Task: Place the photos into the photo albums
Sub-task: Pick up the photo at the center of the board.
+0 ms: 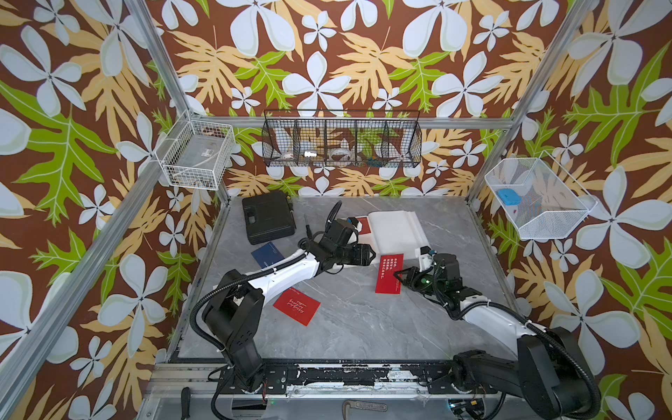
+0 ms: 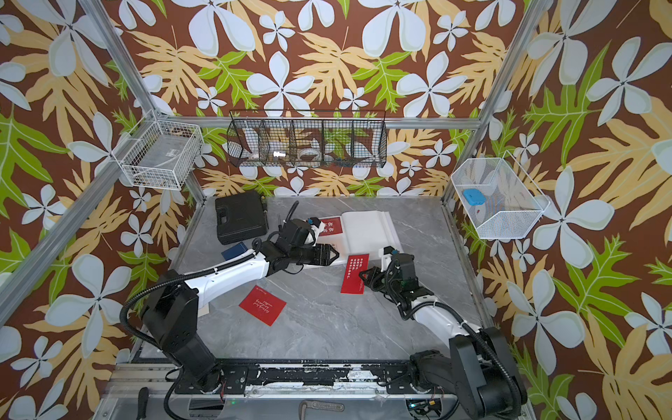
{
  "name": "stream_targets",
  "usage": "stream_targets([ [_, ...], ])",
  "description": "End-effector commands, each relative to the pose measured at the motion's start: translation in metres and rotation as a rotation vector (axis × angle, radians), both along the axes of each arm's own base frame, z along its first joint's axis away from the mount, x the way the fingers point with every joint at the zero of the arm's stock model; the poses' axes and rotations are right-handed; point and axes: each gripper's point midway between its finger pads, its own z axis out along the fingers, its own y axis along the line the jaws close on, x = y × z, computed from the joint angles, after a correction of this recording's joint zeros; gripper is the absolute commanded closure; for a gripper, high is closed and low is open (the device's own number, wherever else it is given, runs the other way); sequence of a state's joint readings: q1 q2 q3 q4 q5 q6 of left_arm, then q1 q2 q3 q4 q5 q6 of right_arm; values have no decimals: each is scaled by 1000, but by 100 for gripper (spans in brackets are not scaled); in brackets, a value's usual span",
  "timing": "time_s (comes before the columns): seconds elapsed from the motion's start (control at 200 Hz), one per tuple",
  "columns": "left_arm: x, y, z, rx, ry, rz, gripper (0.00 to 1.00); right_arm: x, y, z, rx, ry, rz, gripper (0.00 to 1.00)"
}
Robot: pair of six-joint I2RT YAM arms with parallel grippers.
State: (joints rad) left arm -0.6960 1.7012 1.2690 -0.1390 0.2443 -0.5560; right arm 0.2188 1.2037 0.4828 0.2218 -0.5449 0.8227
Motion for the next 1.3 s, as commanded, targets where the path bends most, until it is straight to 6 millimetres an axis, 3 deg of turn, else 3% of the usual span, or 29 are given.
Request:
stream_targets([
  [0.0, 19, -4, 36, -134, -18, 84, 27, 25, -12, 31, 43, -83, -143, 100],
  [0.13, 39, 1, 61, -297, 0, 163, 26, 65, -32, 70, 116, -213, -342, 100],
  [0.235, 51, -4, 76, -416, -3, 193, 25, 92, -36, 100, 230, -294, -428, 100],
  [0.36, 59, -19, 80, -523, 32, 178, 25, 112, -36, 133, 300, -380, -489, 100],
  [0.465, 59, -25, 80, -609, 53, 169, 25, 119, -39, 147, 331, -420, -535, 100],
  [0.761, 71, -40, 98, -739, 40, 130, 30, 128, -31, 143, 441, -405, -544, 100],
  [1.171, 80, -48, 84, -744, 64, 140, 34, 127, -20, 146, 519, -410, -537, 100],
  [1.296, 81, -51, 94, -772, 39, 122, 45, 127, -5, 137, 527, -383, -515, 100],
])
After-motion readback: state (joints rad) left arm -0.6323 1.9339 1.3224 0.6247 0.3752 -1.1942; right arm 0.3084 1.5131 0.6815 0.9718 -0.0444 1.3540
